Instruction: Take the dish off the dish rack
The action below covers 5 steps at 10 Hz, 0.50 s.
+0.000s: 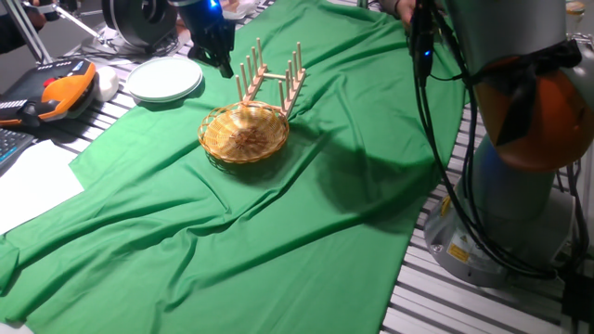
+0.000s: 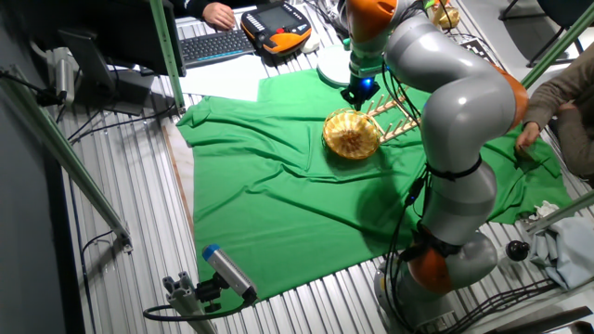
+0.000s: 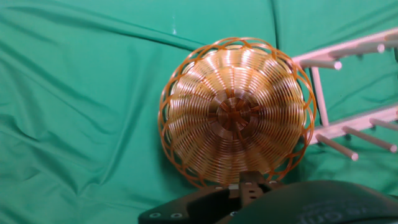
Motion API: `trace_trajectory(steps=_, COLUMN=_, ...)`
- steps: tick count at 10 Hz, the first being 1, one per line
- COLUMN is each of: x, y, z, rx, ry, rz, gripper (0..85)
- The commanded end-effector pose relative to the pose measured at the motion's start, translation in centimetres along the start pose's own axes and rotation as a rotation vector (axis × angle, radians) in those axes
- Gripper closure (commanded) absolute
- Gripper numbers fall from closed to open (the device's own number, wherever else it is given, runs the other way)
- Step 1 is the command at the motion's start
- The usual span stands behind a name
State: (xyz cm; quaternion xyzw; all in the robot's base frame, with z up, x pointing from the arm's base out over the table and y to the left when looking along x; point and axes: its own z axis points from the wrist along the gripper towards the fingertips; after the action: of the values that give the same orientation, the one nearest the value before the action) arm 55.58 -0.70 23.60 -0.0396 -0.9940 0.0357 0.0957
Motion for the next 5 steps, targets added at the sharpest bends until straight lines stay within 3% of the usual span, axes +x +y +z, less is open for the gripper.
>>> trace_trajectory(steps=1, x=0.02, y=0.04, z=0.04, rx=-0.018, ry=-0.004, rz=-0.022, gripper=85.0)
trace_trajectory(steps=2, x=0.02, y=0.04, z=0.11, rx=-0.038, ry=-0.005, rz=-0.026, gripper=85.0)
trace_trajectory(steps=3, x=0.07, y=0.06, z=0.1, rx=-0.037, ry=0.003, rz=-0.009, gripper=85.0)
trace_trajectory(steps=4, x=0.13, y=0.09, z=0.11, rx=-0.027, ry=0.0, rz=-0.001, gripper=68.0)
trace_trajectory(steps=5, x=0.13, y=0.1, z=0.14, rx=-0.025, ry=-0.015, rz=-0.006, gripper=68.0)
